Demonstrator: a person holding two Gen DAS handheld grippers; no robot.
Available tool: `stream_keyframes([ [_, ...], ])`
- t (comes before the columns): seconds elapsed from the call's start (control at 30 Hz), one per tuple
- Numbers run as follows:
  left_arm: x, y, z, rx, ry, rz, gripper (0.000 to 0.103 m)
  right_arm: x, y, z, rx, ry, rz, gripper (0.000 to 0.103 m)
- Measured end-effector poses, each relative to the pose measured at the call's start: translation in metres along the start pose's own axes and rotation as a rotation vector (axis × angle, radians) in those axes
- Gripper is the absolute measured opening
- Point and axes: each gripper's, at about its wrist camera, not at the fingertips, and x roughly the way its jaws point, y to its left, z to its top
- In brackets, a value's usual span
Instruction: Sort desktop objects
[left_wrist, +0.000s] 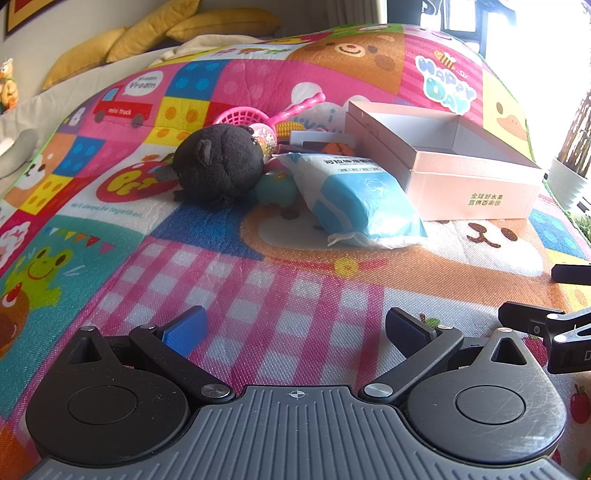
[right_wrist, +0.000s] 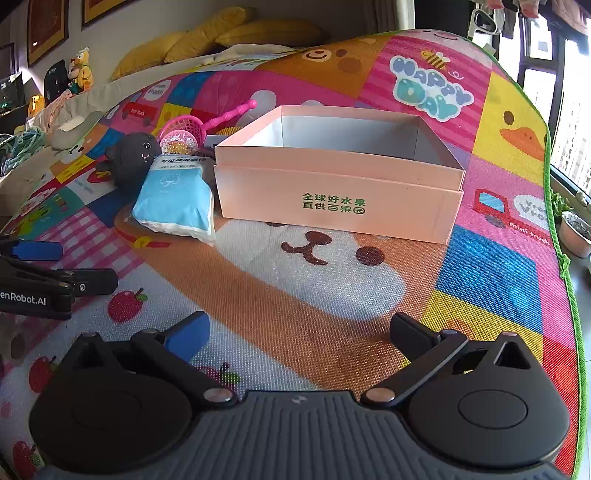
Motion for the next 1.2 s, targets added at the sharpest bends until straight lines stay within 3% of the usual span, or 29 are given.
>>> stream_keyframes([
  [1.2, -0.0021, 0.0007, -0.0006, -0.01, -0.006, -0.013, 0.103, 0.0006, 0.0002, -0.0003, 0.002, 0.0, 0.001, 0.103],
])
